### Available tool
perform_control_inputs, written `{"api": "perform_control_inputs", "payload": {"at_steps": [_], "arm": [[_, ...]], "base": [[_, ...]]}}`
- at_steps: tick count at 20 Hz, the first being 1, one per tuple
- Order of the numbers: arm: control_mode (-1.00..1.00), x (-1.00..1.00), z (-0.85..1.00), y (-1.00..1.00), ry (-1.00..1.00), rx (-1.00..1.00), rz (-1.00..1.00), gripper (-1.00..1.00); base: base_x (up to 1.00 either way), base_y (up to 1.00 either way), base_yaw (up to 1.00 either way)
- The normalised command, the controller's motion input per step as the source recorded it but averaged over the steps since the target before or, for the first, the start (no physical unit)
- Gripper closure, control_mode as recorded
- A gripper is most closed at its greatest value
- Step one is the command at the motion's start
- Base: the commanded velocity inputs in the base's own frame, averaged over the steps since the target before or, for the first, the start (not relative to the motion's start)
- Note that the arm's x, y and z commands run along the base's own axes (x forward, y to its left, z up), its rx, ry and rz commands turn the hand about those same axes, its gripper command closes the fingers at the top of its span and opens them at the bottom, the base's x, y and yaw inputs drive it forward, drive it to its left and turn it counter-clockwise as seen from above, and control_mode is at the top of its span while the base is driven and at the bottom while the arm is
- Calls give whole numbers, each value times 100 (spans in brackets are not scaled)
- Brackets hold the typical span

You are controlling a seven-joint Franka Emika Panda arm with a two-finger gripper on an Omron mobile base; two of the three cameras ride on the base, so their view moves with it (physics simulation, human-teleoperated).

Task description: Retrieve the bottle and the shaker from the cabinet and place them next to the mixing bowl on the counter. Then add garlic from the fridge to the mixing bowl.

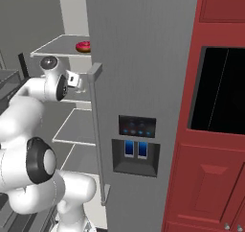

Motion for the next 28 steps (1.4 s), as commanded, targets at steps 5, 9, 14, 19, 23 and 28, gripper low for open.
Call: {"api": "perform_control_inputs", "payload": {"at_steps": [5, 9, 14, 19, 23, 28], "arm": [[-100, 31, 0, 0, -2, 0, 0, -100], [-100, 29, -1, 1, -1, 0, 0, -100], [-100, 2, -22, 11, -27, 0, 0, -100], [-100, 0, -5, 8, -10, 0, 0, -100], [-100, 22, 0, 0, 0, 0, 0, -100], [-100, 21, 3, 0, 9, 0, 0, -100]], "base": [[0, 0, 0], [0, 0, 0], [0, 0, 0], [0, 0, 0], [0, 0, 0], [0, 0, 0]]}}
